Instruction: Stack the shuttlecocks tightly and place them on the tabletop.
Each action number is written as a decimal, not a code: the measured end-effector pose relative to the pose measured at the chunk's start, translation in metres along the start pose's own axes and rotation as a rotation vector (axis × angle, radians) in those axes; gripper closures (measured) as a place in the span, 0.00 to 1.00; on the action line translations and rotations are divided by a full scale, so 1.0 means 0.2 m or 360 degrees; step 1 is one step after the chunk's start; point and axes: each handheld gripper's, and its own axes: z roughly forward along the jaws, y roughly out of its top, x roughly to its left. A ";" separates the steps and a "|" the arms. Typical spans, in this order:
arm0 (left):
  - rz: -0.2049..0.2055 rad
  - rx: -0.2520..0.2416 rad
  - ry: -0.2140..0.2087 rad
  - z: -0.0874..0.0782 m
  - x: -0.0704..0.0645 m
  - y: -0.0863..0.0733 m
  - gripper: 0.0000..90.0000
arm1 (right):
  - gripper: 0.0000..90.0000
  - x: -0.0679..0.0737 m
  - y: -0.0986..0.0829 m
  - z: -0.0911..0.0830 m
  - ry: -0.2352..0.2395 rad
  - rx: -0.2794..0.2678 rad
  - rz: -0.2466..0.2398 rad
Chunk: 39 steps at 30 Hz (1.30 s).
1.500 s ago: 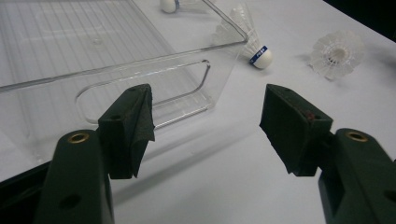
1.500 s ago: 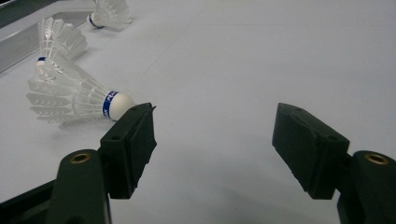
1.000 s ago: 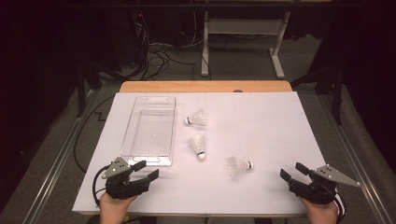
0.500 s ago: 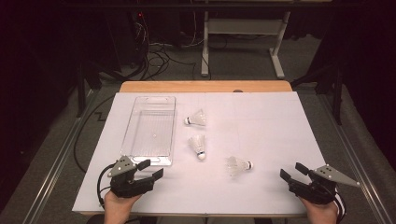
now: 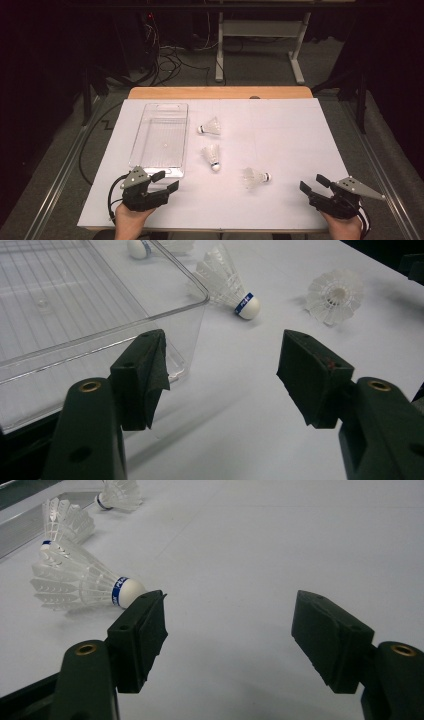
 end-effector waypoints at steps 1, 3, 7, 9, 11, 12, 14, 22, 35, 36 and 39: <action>0.0000 0.0000 0.0000 0.00 0.00 0.00 0.41 | 0.34 0.00 0.00 0.00 0.0000 0.0000 0.0000; 0.0003 0.0003 -0.0001 0.01 0.00 0.01 0.41 | 0.34 0.00 0.00 0.00 0.0000 0.0000 0.0000; 0.0009 0.0012 -0.0003 0.02 -0.01 0.01 0.42 | 0.34 0.00 0.00 0.00 0.0001 0.0000 -0.0001; 0.0013 0.0009 -0.0006 0.02 -0.02 0.02 0.42 | 0.34 0.00 0.00 0.00 0.0001 0.0000 -0.0002; 0.0015 0.0010 -0.0008 0.03 -0.03 0.02 0.42 | 0.34 0.00 0.00 0.00 0.0002 0.0000 -0.0002; 0.0014 0.0013 -0.0010 0.03 -0.03 0.02 0.42 | 0.34 0.00 0.00 0.00 0.0001 -0.0001 -0.0002; 0.0016 0.0025 -0.0013 0.04 -0.03 0.03 0.42 | 0.34 0.00 0.00 0.00 0.0002 0.0000 -0.0003; 0.0012 0.0076 -0.0034 0.07 -0.05 0.05 0.43 | 0.34 0.00 0.00 0.00 0.0003 -0.0001 -0.0005; 0.0024 0.0150 -0.0054 0.14 -0.09 0.09 0.42 | 0.34 0.00 0.00 0.00 0.0007 0.0001 -0.0006; 0.0030 0.0155 -0.0051 0.14 -0.09 0.09 0.42 | 0.34 0.00 0.00 0.00 0.0007 0.0002 -0.0005; 0.0043 0.0168 -0.0048 0.16 -0.10 0.09 0.42 | 0.34 0.00 0.00 0.00 0.0007 0.0003 -0.0003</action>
